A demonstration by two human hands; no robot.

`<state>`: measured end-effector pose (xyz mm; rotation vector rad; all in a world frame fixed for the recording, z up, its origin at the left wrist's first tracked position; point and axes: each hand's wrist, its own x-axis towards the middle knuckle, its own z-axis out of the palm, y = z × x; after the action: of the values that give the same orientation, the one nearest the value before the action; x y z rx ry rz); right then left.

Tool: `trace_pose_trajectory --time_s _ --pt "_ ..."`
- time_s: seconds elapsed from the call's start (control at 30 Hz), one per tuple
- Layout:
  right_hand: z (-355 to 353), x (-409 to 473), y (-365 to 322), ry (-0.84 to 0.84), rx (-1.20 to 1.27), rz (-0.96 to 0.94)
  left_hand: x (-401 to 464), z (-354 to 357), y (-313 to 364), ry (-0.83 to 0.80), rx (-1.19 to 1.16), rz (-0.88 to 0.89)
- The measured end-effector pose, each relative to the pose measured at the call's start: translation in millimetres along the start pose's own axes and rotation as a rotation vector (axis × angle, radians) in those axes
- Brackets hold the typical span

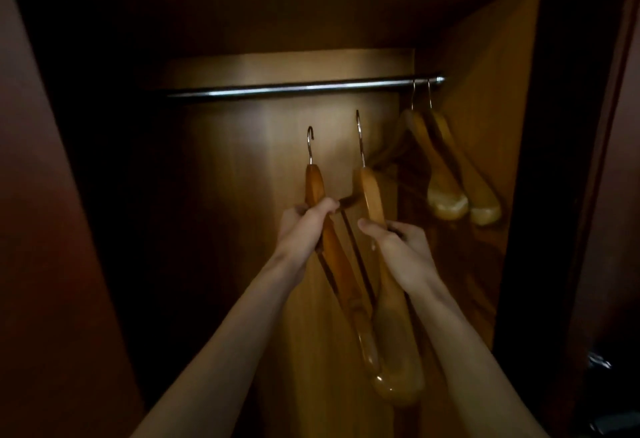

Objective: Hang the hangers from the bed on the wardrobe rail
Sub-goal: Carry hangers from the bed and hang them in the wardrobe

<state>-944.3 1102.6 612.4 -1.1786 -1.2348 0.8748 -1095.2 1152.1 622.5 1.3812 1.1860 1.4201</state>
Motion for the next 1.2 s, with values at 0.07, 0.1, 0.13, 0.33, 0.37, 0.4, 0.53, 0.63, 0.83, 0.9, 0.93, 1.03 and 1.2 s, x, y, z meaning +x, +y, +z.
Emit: trace_pose_trajectory --time_s 0.07,0.1,0.13,0.33,0.37,0.4,0.53,0.63,0.83,0.9,0.93,1.03,1.2 --pt "3 27 -12 -0.002 0.023 -0.024 25 6 16 0.002 0.023 0.051" --pt "4 39 -18 0.001 0.035 -0.034 35 9 23 -0.006 0.038 0.075" --pt "5 50 -24 0.004 0.044 -0.044 46 10 30 -0.012 0.048 0.094" --pt "4 103 -51 0.040 0.031 -0.090 94 25 62 -0.063 0.078 0.191" --pt "2 111 -55 0.038 0.039 -0.087 100 28 66 -0.067 0.074 0.204" --pt "0 117 -58 0.035 0.050 -0.085 106 31 69 -0.068 0.068 0.214" --pt "-6 139 -67 0.083 0.056 -0.105 128 44 80 -0.077 0.061 0.237" --pt "-10 155 -70 0.078 0.056 -0.084 145 53 86 -0.101 0.040 0.227" --pt "-18 180 -66 0.090 -0.025 -0.038 170 73 86 -0.118 0.024 0.186" --pt "-20 185 -64 0.093 -0.024 -0.025 177 80 85 -0.116 0.040 0.173" --pt "-22 188 -63 0.100 -0.022 -0.019 181 83 84 -0.120 0.051 0.173" --pt "-24 196 -59 0.123 -0.022 -0.010 189 91 81 -0.167 0.043 0.165" --pt "-25 207 -53 0.130 0.004 -0.006 195 98 75 -0.246 0.017 0.128"
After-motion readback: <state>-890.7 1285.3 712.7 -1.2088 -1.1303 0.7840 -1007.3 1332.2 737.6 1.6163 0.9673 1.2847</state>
